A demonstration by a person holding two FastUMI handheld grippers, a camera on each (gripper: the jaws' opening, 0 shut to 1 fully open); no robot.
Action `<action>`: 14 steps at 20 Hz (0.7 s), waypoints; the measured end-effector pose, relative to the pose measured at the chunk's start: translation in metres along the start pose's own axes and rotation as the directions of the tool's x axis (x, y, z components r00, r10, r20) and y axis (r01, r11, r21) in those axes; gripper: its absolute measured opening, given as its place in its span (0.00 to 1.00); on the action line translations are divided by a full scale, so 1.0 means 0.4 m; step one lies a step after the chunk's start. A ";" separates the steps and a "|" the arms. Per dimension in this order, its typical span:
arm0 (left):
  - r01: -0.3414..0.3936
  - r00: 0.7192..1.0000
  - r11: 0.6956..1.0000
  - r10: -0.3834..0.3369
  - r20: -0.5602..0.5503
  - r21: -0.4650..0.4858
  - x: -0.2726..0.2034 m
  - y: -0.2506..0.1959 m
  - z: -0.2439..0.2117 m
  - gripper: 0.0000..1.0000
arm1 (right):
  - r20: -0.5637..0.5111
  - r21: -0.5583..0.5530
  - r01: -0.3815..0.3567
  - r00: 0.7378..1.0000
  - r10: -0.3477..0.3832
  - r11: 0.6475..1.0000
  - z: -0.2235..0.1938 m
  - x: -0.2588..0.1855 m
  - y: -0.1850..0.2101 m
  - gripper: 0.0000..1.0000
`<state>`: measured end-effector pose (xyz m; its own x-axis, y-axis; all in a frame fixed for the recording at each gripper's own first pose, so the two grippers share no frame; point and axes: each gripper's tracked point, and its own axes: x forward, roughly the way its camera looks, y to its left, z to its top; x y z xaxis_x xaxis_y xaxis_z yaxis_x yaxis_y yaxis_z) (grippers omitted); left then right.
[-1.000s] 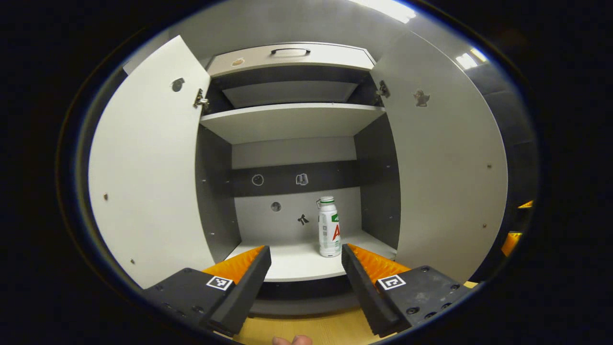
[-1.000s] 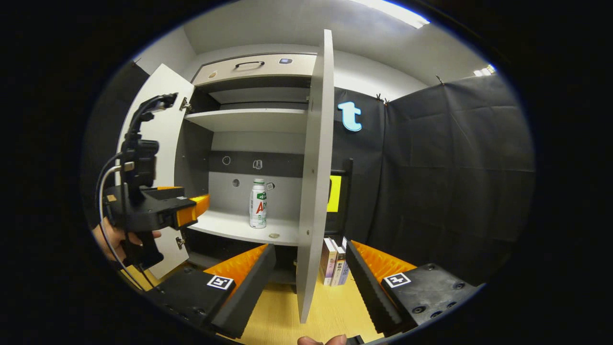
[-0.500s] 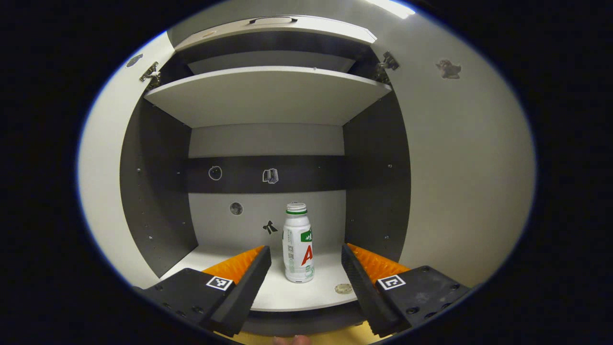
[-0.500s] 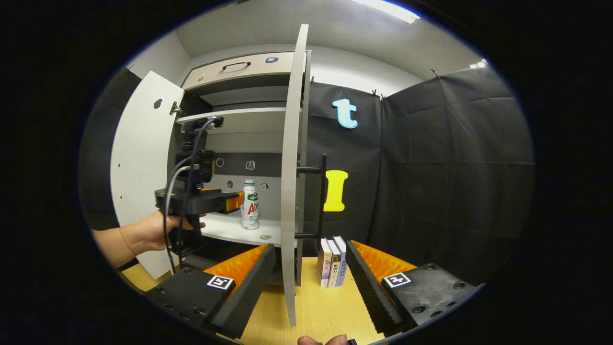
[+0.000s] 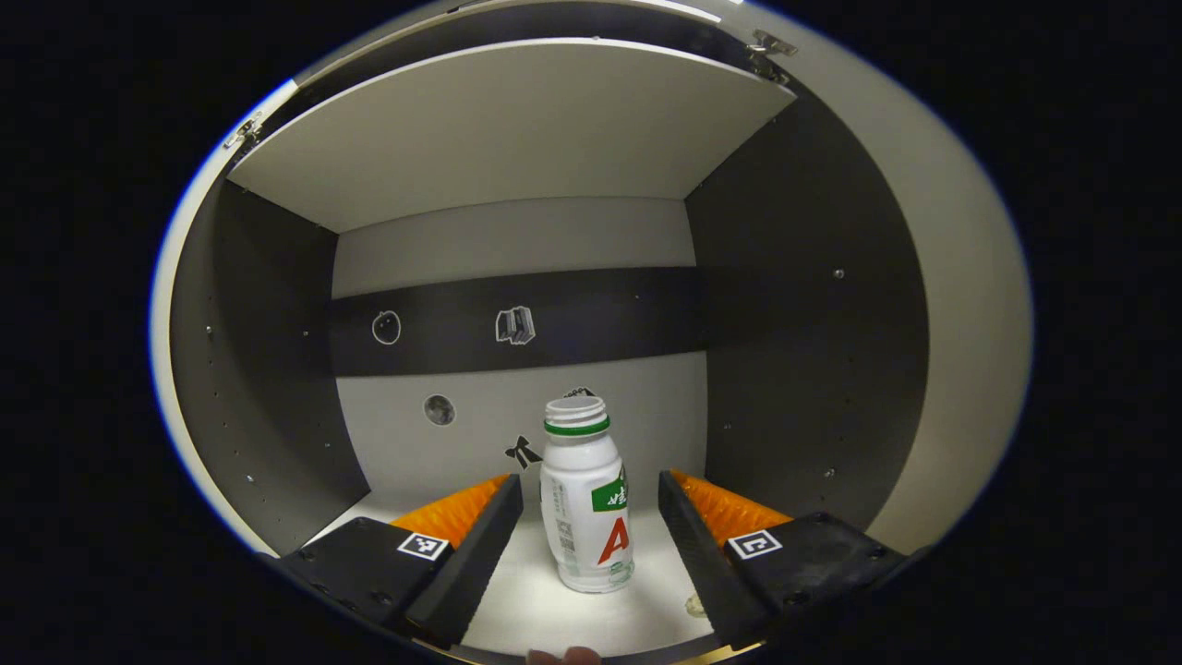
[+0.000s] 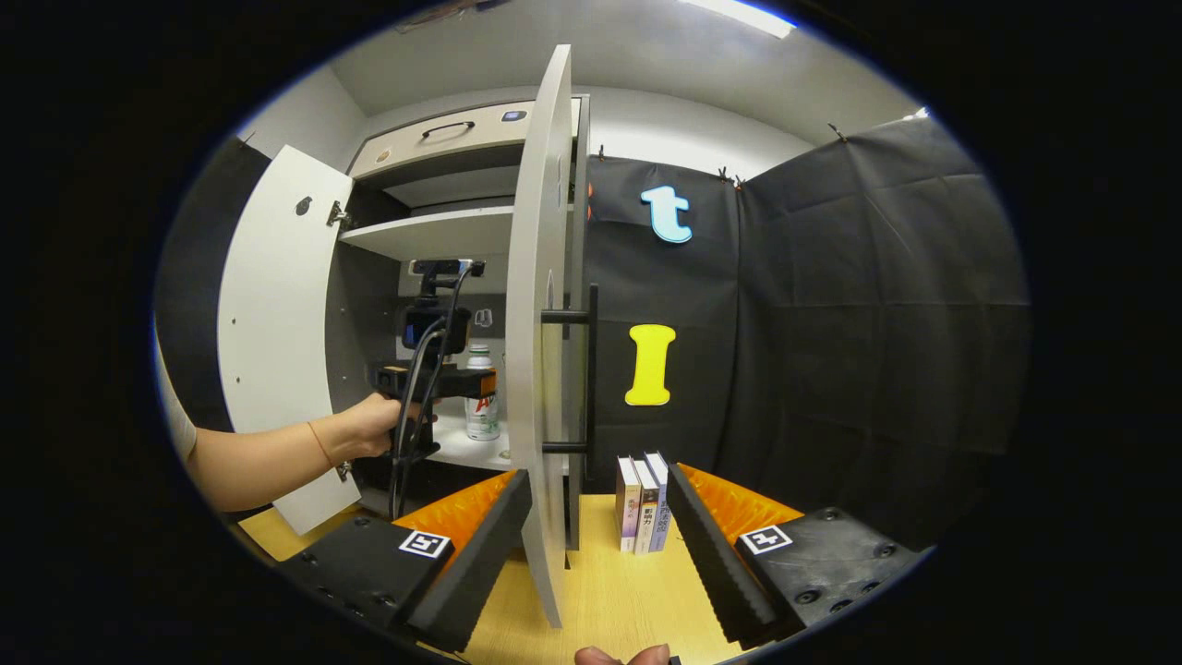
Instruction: Grasp the bottle in the cabinet with the left hand and place it on the coaster, then close the right door with the right hand and the left door with the left hand.
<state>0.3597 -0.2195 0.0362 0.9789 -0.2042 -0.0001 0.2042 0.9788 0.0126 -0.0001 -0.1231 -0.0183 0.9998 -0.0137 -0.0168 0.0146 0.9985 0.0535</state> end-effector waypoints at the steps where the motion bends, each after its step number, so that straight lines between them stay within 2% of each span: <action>1: -0.003 1.000 1.000 0.003 -0.001 -0.006 0.017 -0.001 -0.003 0.94 | 0.002 0.000 0.000 1.000 0.000 1.000 0.001 0.000 -0.006 0.97; 7: -0.004 0.999 1.000 0.004 -0.034 0.002 0.074 0.000 -0.038 0.94 | -0.015 0.009 0.040 0.999 -0.039 0.999 -0.007 0.000 -0.046 0.98; 8: -0.006 1.000 1.000 0.006 -0.030 -0.005 0.072 0.006 -0.035 0.91 | -0.014 0.009 0.049 0.999 -0.048 0.999 -0.006 -0.003 -0.051 0.98; 9: -0.005 1.000 1.000 0.005 -0.025 -0.020 0.073 0.001 -0.035 0.74 | -0.011 0.010 0.054 0.999 -0.053 0.999 -0.004 -0.008 -0.054 0.98; 14: 0.011 1.000 0.999 -0.012 -0.023 -0.043 0.032 0.016 -0.025 0.71 | 0.000 0.003 0.064 0.998 -0.064 0.998 0.005 -0.022 -0.045 0.98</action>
<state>0.3734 -0.2156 0.0263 0.9762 -0.2157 -0.0237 0.2149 0.9762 -0.0305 -0.0093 -0.1411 -0.0172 0.9968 -0.0772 -0.0200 0.0782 0.9954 0.0550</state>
